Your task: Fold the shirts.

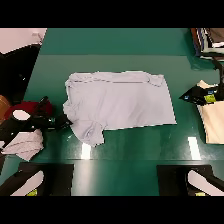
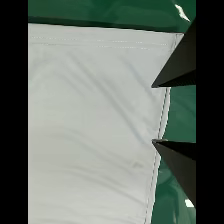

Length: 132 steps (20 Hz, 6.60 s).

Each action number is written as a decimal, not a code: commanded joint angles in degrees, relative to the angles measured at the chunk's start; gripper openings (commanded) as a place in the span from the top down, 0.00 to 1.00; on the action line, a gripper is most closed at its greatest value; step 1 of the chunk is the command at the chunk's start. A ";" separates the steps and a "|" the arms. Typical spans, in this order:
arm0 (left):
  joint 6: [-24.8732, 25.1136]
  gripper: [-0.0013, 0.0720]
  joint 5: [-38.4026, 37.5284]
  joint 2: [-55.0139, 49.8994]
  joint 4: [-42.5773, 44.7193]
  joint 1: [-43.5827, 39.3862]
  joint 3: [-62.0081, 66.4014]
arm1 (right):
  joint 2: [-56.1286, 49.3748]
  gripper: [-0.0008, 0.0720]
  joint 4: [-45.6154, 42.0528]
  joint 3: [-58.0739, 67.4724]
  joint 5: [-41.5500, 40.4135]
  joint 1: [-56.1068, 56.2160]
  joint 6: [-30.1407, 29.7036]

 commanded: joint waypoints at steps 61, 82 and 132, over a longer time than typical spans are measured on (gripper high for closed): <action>-10.21 0.95 -28.92 4.28 12.33 -3.04 79.01 | 1.75 0.98 -14.21 51.71 14.82 2.43 6.29; -2.01 0.95 -10.38 -43.85 11.87 -4.83 76.61 | -45.09 0.98 -19.63 56.22 4.66 7.61 7.80; -2.62 0.95 -10.45 3.54 2.95 -7.80 1.25 | 2.27 0.49 -13.20 -6.69 5.90 -2.71 4.96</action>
